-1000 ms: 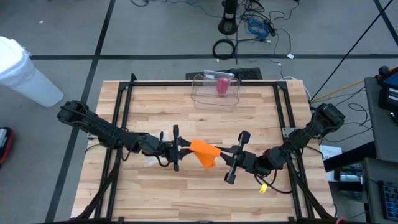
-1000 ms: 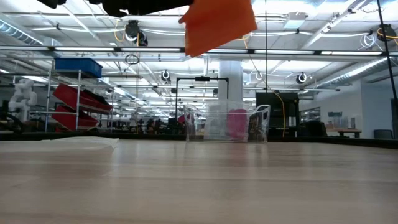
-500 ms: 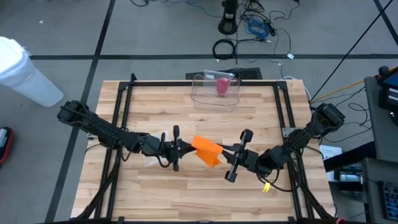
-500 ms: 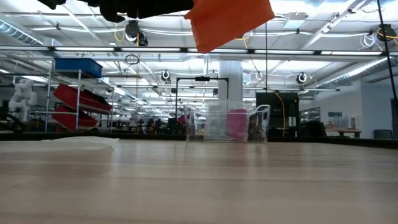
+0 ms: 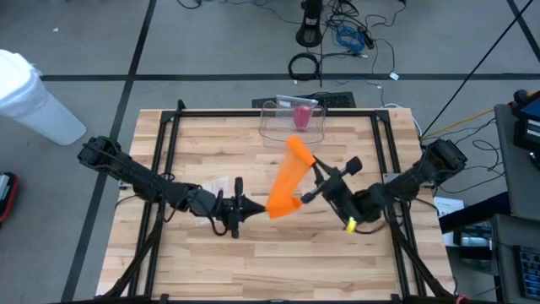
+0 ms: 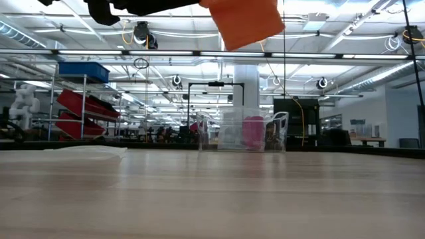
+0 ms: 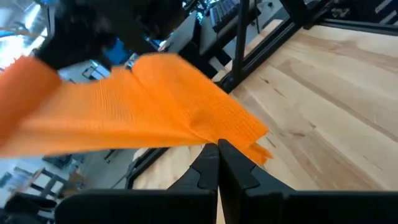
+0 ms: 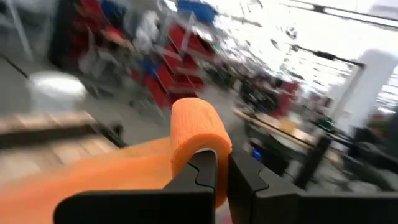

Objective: Roll bandage
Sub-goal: Roll the orange bandage

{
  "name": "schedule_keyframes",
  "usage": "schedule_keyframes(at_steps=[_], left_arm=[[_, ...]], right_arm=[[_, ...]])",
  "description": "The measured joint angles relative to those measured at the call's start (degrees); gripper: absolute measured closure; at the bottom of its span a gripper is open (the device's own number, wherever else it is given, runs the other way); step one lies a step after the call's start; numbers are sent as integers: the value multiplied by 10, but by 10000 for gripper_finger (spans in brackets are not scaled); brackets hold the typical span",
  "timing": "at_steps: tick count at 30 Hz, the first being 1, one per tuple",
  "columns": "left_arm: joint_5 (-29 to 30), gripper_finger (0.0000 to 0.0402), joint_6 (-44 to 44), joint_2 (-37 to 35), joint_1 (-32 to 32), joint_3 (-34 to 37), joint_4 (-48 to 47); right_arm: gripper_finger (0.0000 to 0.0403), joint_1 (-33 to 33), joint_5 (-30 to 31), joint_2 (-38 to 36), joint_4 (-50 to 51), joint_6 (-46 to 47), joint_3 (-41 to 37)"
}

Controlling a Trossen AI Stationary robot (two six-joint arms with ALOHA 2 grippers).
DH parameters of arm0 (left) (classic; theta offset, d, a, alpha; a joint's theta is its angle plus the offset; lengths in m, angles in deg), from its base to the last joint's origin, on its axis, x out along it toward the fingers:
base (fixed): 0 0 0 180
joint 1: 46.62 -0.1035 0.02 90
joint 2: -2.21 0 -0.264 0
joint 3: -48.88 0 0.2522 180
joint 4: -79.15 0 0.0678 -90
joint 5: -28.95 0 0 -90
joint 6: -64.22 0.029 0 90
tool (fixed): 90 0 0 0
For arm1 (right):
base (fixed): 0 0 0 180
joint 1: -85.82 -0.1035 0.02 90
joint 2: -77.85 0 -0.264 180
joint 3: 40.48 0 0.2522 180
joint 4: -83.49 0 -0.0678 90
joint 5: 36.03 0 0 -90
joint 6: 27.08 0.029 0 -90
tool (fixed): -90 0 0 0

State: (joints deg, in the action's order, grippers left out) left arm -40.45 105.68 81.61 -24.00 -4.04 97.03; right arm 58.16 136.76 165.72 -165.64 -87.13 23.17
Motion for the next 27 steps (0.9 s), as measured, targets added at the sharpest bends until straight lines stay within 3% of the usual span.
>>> schedule_keyframes(at_steps=[8,14,20,25,27], left_arm=[[-5,401,68,0,26,0,-20],[-102,401,127,0,50,-2,-67],[-133,401,114,0,49,-35,-159],[-259,401,83,0,47,-68,-242],[-279,401,68,0,46,-76,-249]], right_arm=[[399,39,28,1,101,42,0],[399,61,33,0,98,39,0],[399,57,32,0,100,43,0],[399,54,24,0,112,39,0],[399,48,22,0,143,45,0]])
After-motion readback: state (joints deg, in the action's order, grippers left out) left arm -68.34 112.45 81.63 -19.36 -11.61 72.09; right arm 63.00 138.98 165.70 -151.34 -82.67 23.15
